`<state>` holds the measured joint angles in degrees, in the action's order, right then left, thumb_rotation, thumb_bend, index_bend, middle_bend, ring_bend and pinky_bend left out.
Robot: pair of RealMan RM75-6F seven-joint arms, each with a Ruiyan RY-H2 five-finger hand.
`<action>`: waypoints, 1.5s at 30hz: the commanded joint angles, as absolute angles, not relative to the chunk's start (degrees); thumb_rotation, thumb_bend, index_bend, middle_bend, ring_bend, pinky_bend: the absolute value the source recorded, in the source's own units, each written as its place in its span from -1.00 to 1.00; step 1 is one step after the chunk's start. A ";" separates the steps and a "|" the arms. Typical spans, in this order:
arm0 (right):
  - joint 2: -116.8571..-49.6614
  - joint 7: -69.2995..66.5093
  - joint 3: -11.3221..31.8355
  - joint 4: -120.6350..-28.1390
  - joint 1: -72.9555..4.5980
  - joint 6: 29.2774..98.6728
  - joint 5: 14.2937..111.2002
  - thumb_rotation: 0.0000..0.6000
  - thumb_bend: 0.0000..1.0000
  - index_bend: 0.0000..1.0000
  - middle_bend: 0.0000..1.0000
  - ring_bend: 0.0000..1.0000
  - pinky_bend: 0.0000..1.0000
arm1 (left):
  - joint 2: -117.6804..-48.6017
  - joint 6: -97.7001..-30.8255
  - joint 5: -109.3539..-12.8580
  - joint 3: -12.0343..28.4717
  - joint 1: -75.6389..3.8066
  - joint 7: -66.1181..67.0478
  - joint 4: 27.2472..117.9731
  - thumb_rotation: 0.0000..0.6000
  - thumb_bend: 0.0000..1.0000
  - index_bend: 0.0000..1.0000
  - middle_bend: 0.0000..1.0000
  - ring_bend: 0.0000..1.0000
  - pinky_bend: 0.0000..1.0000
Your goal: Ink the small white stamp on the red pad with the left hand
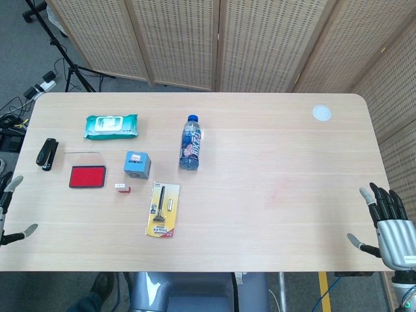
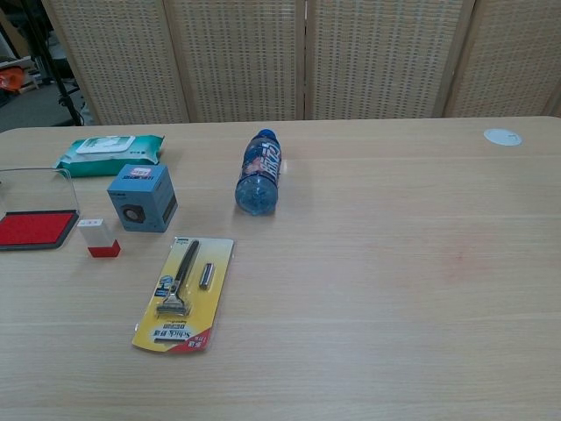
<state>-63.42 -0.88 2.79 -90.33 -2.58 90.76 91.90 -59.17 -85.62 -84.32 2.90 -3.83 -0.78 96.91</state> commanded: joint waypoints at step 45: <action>-61.09 -10.87 3.95 -89.32 -3.51 88.12 88.97 1.00 -1.00 -1.00 -1.00 -1.00 -1.00 | -73.09 -49.23 -48.70 10.78 -31.87 9.23 91.74 1.00 -0.47 -0.18 0.98 0.90 0.86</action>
<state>-61.11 -10.85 3.94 -89.34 -3.50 88.14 88.99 -72.58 -49.67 -49.69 10.87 -31.13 8.31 92.19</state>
